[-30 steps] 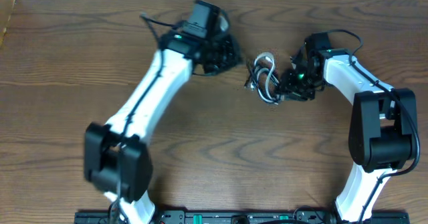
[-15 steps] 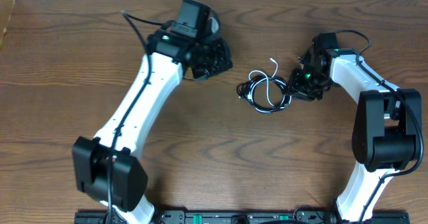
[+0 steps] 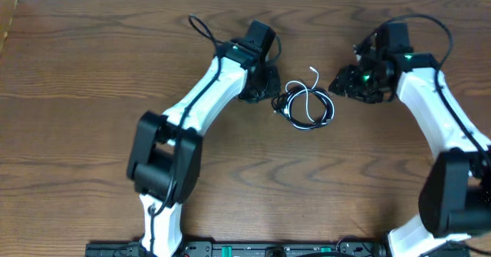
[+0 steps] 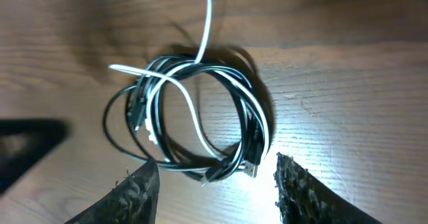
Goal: Untangle cables
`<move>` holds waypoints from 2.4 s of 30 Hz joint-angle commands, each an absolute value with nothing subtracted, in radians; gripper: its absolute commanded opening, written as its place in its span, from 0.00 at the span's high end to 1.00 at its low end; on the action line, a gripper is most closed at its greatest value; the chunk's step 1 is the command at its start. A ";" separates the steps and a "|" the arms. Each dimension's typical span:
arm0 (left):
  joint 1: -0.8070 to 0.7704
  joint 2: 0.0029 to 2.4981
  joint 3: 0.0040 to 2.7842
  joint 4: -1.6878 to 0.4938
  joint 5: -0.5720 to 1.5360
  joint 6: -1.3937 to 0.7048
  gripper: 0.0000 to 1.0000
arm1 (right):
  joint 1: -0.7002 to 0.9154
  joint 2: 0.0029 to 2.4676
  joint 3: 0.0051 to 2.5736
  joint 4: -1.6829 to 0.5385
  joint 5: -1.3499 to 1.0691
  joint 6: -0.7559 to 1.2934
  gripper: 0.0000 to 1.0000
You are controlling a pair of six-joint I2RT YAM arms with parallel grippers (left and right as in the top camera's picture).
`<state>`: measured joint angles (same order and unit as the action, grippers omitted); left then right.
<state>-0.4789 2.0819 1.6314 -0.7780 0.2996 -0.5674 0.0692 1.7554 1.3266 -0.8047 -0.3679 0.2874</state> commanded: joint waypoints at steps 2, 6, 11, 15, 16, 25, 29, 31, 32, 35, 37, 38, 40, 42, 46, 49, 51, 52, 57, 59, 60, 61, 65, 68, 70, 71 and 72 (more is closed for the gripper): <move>-0.481 2.169 1.638 -0.776 0.284 -0.563 0.60 | 0.065 1.754 1.326 -0.828 -0.336 0.272 0.47; -0.491 2.224 1.638 -0.776 0.307 -0.592 0.60 | 0.065 1.754 1.326 -0.839 -0.323 0.272 0.47; -0.492 2.244 1.638 -0.775 0.305 -0.596 0.67 | 0.065 1.754 1.326 -0.840 -0.319 0.272 0.46; -0.490 2.244 1.639 -0.768 0.305 -0.596 0.93 | 0.067 1.754 1.326 -0.838 -0.320 0.272 0.46; -0.490 2.241 1.639 -0.768 0.305 -0.595 0.93 | 0.067 1.754 1.326 -0.838 -0.320 0.272 0.46; -0.496 2.042 1.639 -0.760 0.326 -0.529 0.93 | 0.108 1.754 1.325 -0.820 -0.338 0.262 0.44; -0.502 1.933 1.639 -0.735 0.416 -0.473 0.93 | 0.132 1.754 1.325 -0.779 -0.418 0.228 0.44; -0.503 1.899 1.639 -0.736 0.447 -0.458 0.93 | 0.140 1.755 1.325 -0.751 -0.443 0.228 0.46; -0.503 1.888 1.639 -0.740 0.465 -0.446 0.93 | 0.142 1.754 1.325 -0.735 -0.462 0.227 0.47; -0.500 1.873 1.639 -0.760 0.518 -0.432 0.93 | 0.144 1.754 1.325 -0.684 -0.542 0.191 0.47; -0.496 1.873 1.639 -0.763 0.575 -0.408 0.93 | 0.145 1.754 1.325 -0.659 -0.608 0.145 0.47; -0.494 1.874 1.639 -0.763 0.603 -0.395 0.93 | 0.145 1.754 1.325 -0.650 -0.636 0.121 0.47; -0.490 1.873 1.639 -0.762 0.638 -0.392 0.93 | 0.146 1.754 1.325 -0.642 -0.687 0.059 0.47; -0.482 1.873 1.639 -0.762 0.671 -0.392 0.92 | 0.148 1.754 1.325 -0.643 -0.710 0.016 0.47; -0.459 1.873 1.639 -0.762 0.749 -0.393 0.93 | 0.152 1.755 1.325 -0.638 -0.714 -0.009 0.48; -0.432 1.873 1.639 -0.762 0.813 -0.393 0.93 | 0.152 1.761 1.325 -0.624 -0.719 -0.009 0.49; -0.412 1.873 1.639 -0.762 0.864 -0.393 0.93 | 0.152 1.767 1.325 -0.616 -0.730 -0.016 0.49; -0.402 1.873 1.639 -0.762 0.896 -0.393 0.92 | 0.152 1.770 1.325 -0.614 -0.739 -0.019 0.50; -0.387 1.873 1.639 -0.762 1.024 -0.367 0.93 | 0.152 1.788 1.325 -0.593 -0.766 -0.020 0.95; -0.387 1.873 1.639 -0.762 1.050 -0.366 0.93 | 0.154 1.794 1.325 -0.584 -0.771 -0.018 0.99; -0.387 1.873 1.639 -0.762 1.062 -0.366 0.92 | 0.154 1.794 1.325 -0.580 -0.770 -0.015 0.99; -0.387 1.873 1.639 -0.762 1.067 -0.366 0.93 | 0.154 1.794 1.325 -0.578 -0.770 -0.015 0.99; -0.387 1.873 1.639 -0.762 1.066 -0.367 0.93 | 0.154 1.794 1.325 -0.575 -0.770 -0.013 0.99; -0.387 1.873 1.639 -0.762 1.066 -0.367 0.93 | 0.154 1.794 1.325 -0.575 -0.771 -0.013 0.86; -0.387 1.873 1.639 -0.762 1.066 -0.367 0.93 | 0.154 1.795 1.325 -0.575 -0.777 -0.018 0.73; -0.387 1.873 1.639 -0.762 1.066 -0.367 0.93 | 0.154 1.795 1.325 -0.575 -0.782 -0.025 0.69; -0.387 1.873 1.639 -0.763 1.066 -0.367 0.93 | 0.154 1.795 1.325 -0.575 -0.787 -0.026 0.65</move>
